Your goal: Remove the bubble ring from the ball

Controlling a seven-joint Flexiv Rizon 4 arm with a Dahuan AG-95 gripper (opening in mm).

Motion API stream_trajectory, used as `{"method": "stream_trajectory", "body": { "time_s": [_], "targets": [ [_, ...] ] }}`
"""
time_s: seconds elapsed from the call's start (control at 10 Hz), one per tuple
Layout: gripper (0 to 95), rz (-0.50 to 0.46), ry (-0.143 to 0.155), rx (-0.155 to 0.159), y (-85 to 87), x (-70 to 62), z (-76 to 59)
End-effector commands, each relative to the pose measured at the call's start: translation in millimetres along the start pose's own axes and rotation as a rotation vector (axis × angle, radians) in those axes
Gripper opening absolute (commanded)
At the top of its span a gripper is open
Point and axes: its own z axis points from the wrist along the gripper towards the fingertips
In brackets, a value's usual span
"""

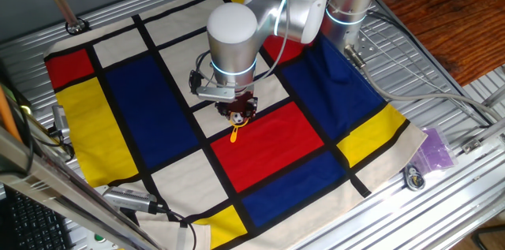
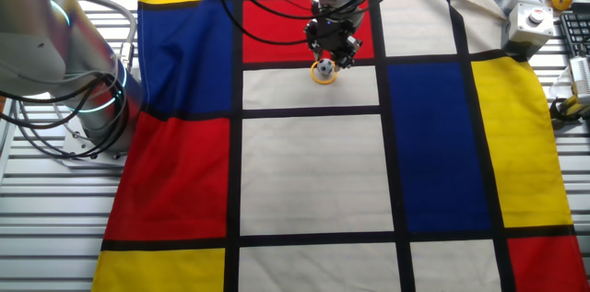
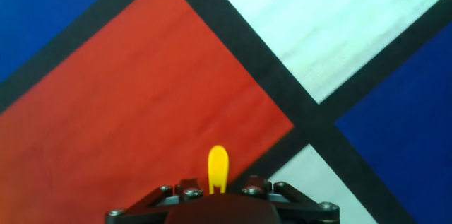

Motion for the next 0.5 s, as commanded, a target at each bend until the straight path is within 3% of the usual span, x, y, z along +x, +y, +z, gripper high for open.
{"method": "stream_trajectory", "body": {
  "time_s": [0.1,0.5],
  "targets": [
    [38.0,0.004,-0.001,0.001,0.8,0.6,0.5],
    [38.0,0.002,-0.005,0.008,1.5,0.9,5.4]
  ]
}}
